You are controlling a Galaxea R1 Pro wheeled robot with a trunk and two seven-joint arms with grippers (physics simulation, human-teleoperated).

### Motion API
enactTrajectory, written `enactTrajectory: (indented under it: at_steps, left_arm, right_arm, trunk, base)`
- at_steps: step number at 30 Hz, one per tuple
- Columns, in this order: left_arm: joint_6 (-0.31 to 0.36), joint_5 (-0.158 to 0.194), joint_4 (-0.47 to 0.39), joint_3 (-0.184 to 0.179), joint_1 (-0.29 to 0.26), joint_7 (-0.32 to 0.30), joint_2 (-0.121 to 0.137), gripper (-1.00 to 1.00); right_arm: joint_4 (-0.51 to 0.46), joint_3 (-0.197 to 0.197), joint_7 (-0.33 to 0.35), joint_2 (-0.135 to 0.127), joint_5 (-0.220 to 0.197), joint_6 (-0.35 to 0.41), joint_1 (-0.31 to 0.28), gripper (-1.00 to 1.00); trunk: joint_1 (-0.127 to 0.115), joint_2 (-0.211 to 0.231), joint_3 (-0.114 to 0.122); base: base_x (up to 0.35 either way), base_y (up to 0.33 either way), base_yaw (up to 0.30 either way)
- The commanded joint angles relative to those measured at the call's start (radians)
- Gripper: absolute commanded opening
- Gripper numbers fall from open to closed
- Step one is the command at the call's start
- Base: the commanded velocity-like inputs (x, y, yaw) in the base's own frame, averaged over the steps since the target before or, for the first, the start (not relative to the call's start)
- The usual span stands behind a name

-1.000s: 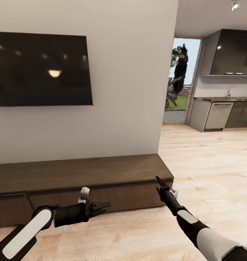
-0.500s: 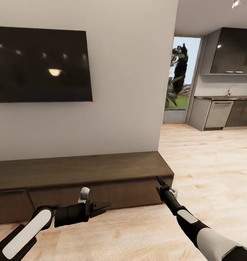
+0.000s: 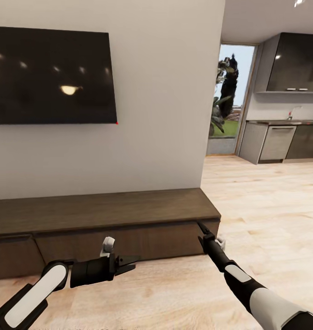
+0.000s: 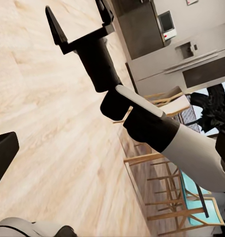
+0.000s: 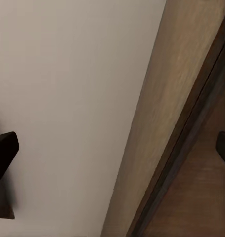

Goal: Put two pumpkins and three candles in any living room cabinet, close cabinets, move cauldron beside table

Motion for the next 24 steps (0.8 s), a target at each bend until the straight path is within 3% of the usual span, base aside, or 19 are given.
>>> enactTrajectory:
  at_steps: [1, 8, 14, 24]
  left_arm:
    - [0.001, 0.000, 0.000, -0.002, -0.001, -0.003, 0.000, 1.00]
    - [0.001, 0.000, 0.001, -0.002, -0.001, -0.003, -0.002, 1.00]
    - [0.001, -0.001, 0.001, -0.003, -0.001, -0.003, -0.002, 1.00]
    - [0.001, -0.001, 0.001, -0.004, -0.001, -0.002, -0.012, 1.00]
  right_arm:
    - [0.001, 0.004, 0.003, -0.005, -0.010, 0.012, -0.001, 1.00]
    - [0.007, 0.004, 0.007, -0.024, -0.012, 0.089, -0.001, 1.00]
    - [0.012, 0.004, 0.008, -0.026, -0.014, 0.102, -0.001, 1.00]
    - [0.012, 0.003, 0.015, -0.026, -0.014, 0.102, -0.001, 1.00]
  trunk:
    - [0.004, -0.008, -0.004]
    - [0.031, -0.057, -0.026]
    - [0.053, -0.097, -0.045]
    - [0.057, -0.099, -0.084]
  base:
    - [0.000, 0.000, 0.000]
    - [0.000, 0.000, 0.000]
    - [0.000, 0.000, 0.000]
    - [0.000, 0.000, 0.000]
